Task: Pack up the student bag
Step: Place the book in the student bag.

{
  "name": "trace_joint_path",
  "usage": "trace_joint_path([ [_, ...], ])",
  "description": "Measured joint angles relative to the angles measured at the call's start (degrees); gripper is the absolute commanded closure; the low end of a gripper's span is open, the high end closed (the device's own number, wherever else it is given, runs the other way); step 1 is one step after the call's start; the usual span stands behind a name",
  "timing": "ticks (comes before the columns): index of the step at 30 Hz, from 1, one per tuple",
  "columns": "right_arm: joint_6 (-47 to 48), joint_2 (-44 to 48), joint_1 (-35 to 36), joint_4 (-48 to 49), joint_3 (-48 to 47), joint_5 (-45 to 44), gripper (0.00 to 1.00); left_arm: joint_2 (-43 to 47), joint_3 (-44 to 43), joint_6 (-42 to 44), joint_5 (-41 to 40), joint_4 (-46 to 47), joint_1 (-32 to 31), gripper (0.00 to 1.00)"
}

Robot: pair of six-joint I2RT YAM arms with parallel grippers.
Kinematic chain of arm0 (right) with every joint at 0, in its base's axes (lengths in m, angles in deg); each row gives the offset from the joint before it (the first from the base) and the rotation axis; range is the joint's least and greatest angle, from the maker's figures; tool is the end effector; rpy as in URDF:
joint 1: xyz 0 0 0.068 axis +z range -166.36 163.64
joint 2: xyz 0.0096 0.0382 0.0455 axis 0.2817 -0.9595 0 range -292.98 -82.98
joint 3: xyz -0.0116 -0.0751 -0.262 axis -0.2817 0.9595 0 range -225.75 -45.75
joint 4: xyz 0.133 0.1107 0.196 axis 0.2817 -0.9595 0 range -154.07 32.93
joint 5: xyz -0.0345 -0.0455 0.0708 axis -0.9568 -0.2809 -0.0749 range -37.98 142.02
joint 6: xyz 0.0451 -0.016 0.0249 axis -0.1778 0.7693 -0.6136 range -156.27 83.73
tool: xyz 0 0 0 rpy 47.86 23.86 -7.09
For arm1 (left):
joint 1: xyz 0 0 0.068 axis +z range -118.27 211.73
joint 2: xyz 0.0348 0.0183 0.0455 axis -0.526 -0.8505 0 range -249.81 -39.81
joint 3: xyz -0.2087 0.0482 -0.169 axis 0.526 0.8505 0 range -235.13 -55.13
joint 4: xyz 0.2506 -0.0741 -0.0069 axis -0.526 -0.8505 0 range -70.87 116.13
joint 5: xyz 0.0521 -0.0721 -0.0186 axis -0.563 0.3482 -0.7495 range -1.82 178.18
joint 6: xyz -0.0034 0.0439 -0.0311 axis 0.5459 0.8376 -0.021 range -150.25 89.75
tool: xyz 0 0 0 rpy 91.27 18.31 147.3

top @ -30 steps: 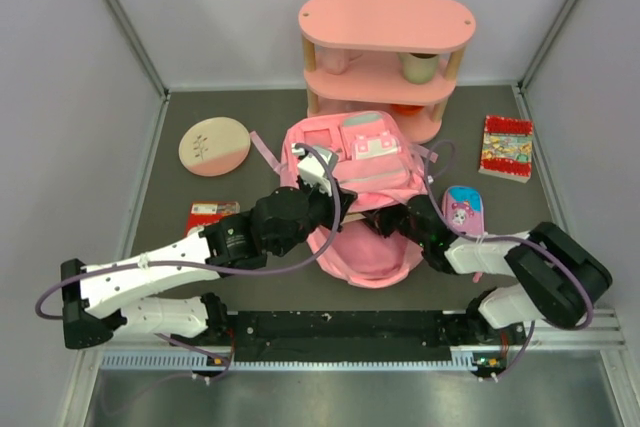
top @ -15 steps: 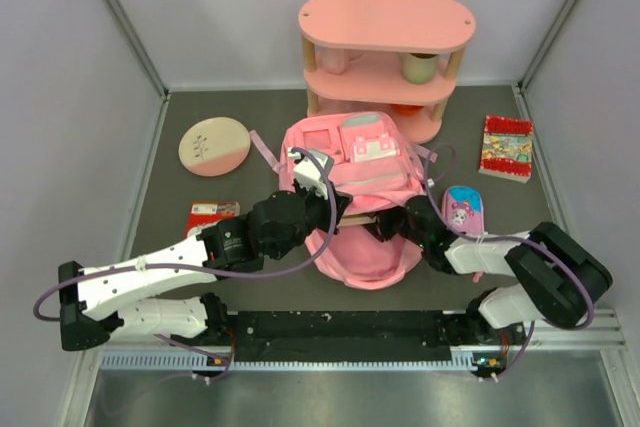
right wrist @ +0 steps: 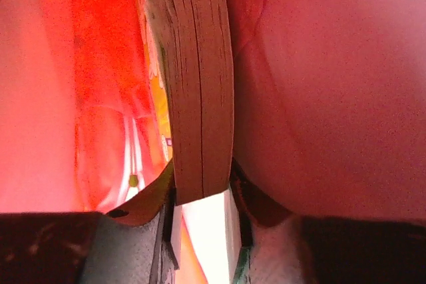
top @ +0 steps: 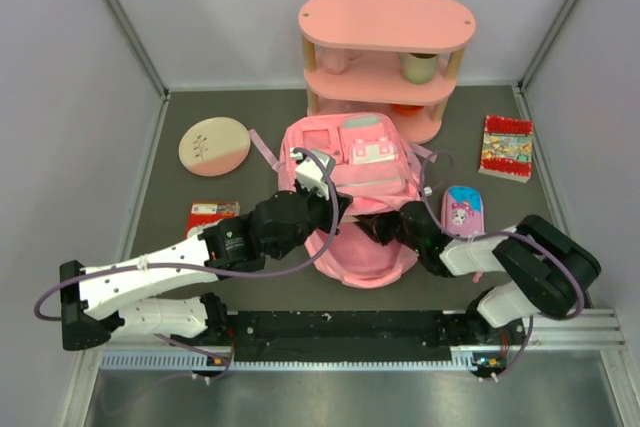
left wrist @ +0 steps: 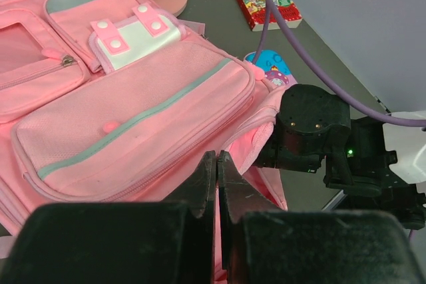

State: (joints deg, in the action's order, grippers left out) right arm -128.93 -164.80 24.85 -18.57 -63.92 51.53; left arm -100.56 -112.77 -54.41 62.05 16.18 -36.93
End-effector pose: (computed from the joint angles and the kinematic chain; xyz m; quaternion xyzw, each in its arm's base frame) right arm 0.1839 0.1606 0.1352 0.3685 0.7594 0.4919 0.2133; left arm 0.1026 -0.2197 0.3665 0.1586 0.7591 -0.3169 0.5460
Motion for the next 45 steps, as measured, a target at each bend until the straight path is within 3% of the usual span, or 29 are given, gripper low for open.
trace_joint_path([
  [6,0.3,-6.2,0.2,9.6,-0.7,-0.7,1.0,0.0,0.0,0.0,-0.7,-0.4,0.0,1.0],
  [16,6.9,-7.4,-0.5,11.6,-4.5,5.7,1.0,0.4,0.0,0.1,-2.2,-0.3,0.3,1.0],
  [22,8.5,-14.1,-3.3,16.7,-7.7,10.4,1.0,0.4,0.0,0.1,-2.2,-0.5,0.6,1.0],
  [27,8.9,-14.8,-4.0,17.8,-6.6,10.0,1.0,0.9,0.2,0.0,-2.2,-0.8,0.8,1.0],
  [32,11.6,-6.7,-4.4,8.9,-4.0,7.0,1.0,1.9,0.9,-0.3,-2.2,-0.8,0.8,1.0],
  [37,18.4,1.2,-5.8,-10.6,-10.3,3.7,0.87,2.3,0.9,-0.5,-2.3,-0.8,0.9,1.0],
  [45,21.1,-1.9,-7.0,-14.6,-13.9,5.3,0.81,2.6,1.6,-1.1,-2.3,-0.8,1.2,1.0],
])
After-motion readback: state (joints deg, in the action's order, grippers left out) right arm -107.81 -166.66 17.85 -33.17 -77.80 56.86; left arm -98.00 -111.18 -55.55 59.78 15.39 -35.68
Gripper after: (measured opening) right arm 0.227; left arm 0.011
